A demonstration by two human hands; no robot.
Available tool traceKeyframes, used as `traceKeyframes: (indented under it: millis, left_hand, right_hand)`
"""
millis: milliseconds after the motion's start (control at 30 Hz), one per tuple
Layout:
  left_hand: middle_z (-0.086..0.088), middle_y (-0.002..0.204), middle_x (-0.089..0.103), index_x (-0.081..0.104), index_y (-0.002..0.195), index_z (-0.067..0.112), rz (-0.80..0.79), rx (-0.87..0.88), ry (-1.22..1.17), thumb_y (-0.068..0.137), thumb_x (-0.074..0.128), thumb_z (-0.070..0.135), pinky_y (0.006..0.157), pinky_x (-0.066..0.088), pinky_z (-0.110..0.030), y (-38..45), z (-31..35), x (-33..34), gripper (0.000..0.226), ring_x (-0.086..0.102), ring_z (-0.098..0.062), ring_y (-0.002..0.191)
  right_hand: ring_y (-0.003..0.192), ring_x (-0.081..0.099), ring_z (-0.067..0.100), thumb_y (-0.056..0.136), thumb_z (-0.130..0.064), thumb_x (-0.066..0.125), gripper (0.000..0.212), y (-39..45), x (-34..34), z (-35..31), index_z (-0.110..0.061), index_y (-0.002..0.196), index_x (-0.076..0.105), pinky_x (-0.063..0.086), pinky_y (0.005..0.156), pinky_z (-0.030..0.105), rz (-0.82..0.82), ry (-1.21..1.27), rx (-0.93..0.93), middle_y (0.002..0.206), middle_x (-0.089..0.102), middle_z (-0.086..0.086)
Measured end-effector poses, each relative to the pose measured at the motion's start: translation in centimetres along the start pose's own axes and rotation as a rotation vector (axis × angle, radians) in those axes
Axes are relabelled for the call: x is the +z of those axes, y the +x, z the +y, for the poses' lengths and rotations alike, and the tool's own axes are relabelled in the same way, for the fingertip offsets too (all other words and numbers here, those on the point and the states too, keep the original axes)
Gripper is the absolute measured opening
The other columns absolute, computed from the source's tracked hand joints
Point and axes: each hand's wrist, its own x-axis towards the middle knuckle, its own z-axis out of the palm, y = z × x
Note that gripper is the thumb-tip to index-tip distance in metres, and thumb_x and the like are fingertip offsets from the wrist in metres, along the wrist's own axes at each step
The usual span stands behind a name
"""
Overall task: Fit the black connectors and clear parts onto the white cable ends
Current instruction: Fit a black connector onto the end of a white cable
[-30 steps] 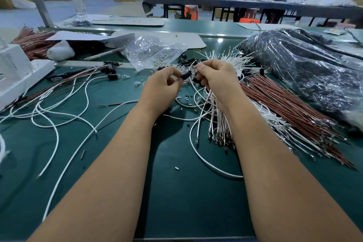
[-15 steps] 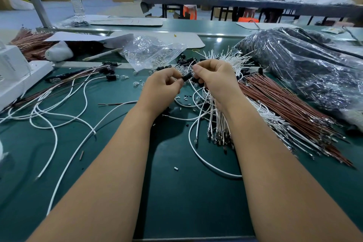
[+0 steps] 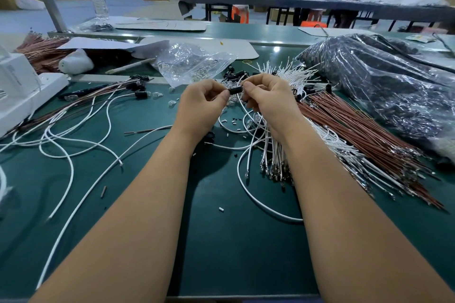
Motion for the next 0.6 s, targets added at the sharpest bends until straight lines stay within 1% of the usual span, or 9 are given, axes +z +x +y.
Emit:
traceKeyframes:
  millis: [100,167,267,400,500,600]
  left_hand:
    - [-0.009,0.071,0.065,0.067,0.082,0.016,-0.012,0.001,-0.003,0.088,0.066,0.012,0.057,0.041,-0.017,-0.02,0.06,0.00,0.007,0.051,-0.010,0.060]
    - [-0.008,0.070,0.064,0.067,0.080,0.017,-0.016,-0.003,-0.026,0.087,0.066,0.011,0.055,0.039,-0.015,-0.03,0.10,0.00,0.009,0.049,-0.008,0.057]
    - [0.000,0.066,0.062,0.067,0.080,0.015,-0.014,-0.027,-0.057,0.088,0.066,0.011,0.052,0.036,-0.009,-0.01,0.19,0.05,0.009,0.047,0.003,0.050]
    - [0.005,0.061,0.062,0.067,0.077,0.012,-0.005,-0.065,-0.084,0.089,0.064,0.010,0.050,0.036,-0.006,-0.04,0.60,0.25,0.013,0.049,0.006,0.046]
    - [0.005,0.058,0.059,0.066,0.072,0.013,0.008,-0.122,-0.119,0.089,0.064,0.010,0.045,0.033,-0.005,-0.22,0.84,0.53,0.018,0.046,0.005,0.040]
    - [0.002,0.059,0.059,0.065,0.071,0.013,0.023,-0.187,-0.173,0.090,0.063,0.008,0.042,0.031,-0.006,-0.33,0.94,0.63,0.019,0.042,0.003,0.035]
  right_hand:
    - [0.053,0.051,0.004,0.092,-0.010,0.062,0.014,0.08,0.12,0.06,-0.015,0.079,0.063,0.040,0.052,0.015,0.036,-0.068,0.011,0.065,0.057,0.000]
    - [0.054,0.050,0.005,0.092,-0.011,0.063,0.015,0.14,0.22,0.14,-0.016,0.077,0.062,0.039,0.053,0.016,0.048,-0.086,0.022,0.064,0.057,-0.002]
    - [0.047,0.049,0.005,0.093,-0.009,0.061,0.014,0.18,0.40,0.08,-0.013,0.080,0.061,0.041,0.048,0.016,0.035,0.056,0.057,0.062,0.057,0.000]
    - [0.048,0.050,0.009,0.092,-0.008,0.062,0.015,0.14,0.57,0.16,-0.010,0.078,0.059,0.043,0.050,0.019,0.054,0.245,0.096,0.064,0.058,0.005]
    - [0.052,0.050,0.013,0.093,-0.008,0.061,0.017,0.07,0.55,0.49,-0.008,0.076,0.058,0.044,0.054,0.022,0.034,0.285,0.076,0.060,0.058,0.004]
    - [0.053,0.050,0.012,0.094,-0.010,0.060,0.017,0.02,0.60,0.73,-0.008,0.077,0.057,0.044,0.055,0.023,0.001,0.264,0.045,0.060,0.057,0.004]
